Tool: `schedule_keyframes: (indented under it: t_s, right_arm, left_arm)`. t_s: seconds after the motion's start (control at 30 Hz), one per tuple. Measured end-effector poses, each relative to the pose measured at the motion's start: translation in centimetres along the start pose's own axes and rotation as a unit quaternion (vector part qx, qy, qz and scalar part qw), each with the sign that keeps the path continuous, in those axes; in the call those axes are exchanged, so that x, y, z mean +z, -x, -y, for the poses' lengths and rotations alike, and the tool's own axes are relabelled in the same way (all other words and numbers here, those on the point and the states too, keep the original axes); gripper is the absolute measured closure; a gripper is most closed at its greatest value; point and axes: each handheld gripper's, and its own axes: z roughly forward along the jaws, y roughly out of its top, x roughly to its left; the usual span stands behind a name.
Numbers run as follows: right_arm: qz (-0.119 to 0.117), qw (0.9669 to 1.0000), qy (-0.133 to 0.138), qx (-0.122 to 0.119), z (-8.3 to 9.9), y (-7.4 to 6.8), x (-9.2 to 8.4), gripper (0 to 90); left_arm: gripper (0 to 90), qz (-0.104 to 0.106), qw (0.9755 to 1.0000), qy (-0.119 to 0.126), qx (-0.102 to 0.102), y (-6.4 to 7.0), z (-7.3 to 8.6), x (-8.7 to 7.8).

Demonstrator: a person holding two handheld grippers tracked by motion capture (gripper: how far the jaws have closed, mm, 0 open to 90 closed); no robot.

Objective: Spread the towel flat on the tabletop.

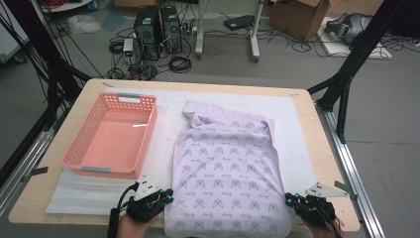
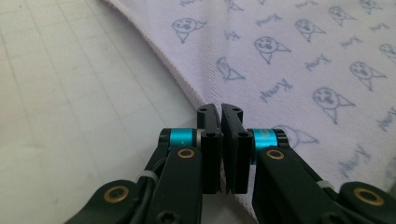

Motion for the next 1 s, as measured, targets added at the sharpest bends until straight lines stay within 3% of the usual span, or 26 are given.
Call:
schedule_keyframes:
  t_s: [0.27,0.33,0.4,0.47,0.57,0.67,0.77,0.8,0.87,0.9,0.93,1.0]
  right_arm:
    - [-0.018,0.9997,-0.014,-0.009,1.7,-1.0,-1.8,87.9]
    - [-0.017,0.9996,-0.018,-0.016,1.8,-1.3,-2.1,84.7]
    - [-0.014,0.9998,-0.011,-0.01,1.6,-1.4,-2.1,71.3]
    - [-0.011,0.9999,0.007,-0.003,1.1,-1.3,-2.0,65.3]
    - [0.012,0.9997,0.022,0.0,0.0,-1.2,-1.3,62.0]
    - [0.043,0.999,0.013,-0.003,-0.9,-0.8,0.1,63.2]
    - [0.051,0.9987,0.001,0.008,-1.4,-0.3,1.3,67.0]
    - [0.05,0.9987,-0.004,0.01,-1.5,-0.2,1.6,68.5]
    - [0.034,0.9993,0.001,0.017,-1.5,0.0,1.7,84.4]
    - [0.024,0.9996,0.001,0.015,-1.4,-0.1,1.7,87.0]
    - [0.028,0.9996,-0.001,0.009,-1.4,-0.3,1.6,87.5]
    - [0.022,0.9997,-0.004,0.009,-1.2,-0.4,1.3,87.9]
  left_arm:
    - [85.2,0.02,0.9997,-0.007,0.006,1.1,1.6,-2.0]
    - [78.8,0.017,0.9998,0.0,-0.002,1.0,1.5,-2.0]
    - [61.1,0.016,0.9997,0.005,-0.014,0.6,1.2,-1.8]
    - [53.6,0.009,0.9996,0.017,-0.021,0.1,0.6,-1.3]
    - [52.0,-0.003,0.9995,0.026,-0.016,-0.6,-0.5,-0.6]
    - [50.3,-0.008,0.9994,0.017,-0.028,-1.5,-1.7,0.7]
    - [48.8,0.0,0.9996,-0.005,-0.027,-1.6,-2.2,2.3]
    - [48.1,-0.007,0.9998,0.0,-0.019,-1.3,-2.2,2.4]
    - [54.6,-0.029,0.9996,0.002,0.006,-0.8,-2.0,2.5]
    - [67.7,-0.036,0.9992,0.005,0.015,-0.7,-1.8,2.4]
    - [83.6,-0.02,0.9997,0.003,0.01,-0.7,-1.8,2.3]
    - [87.4,-0.026,0.9995,0.002,0.019,-0.3,-1.5,2.0]
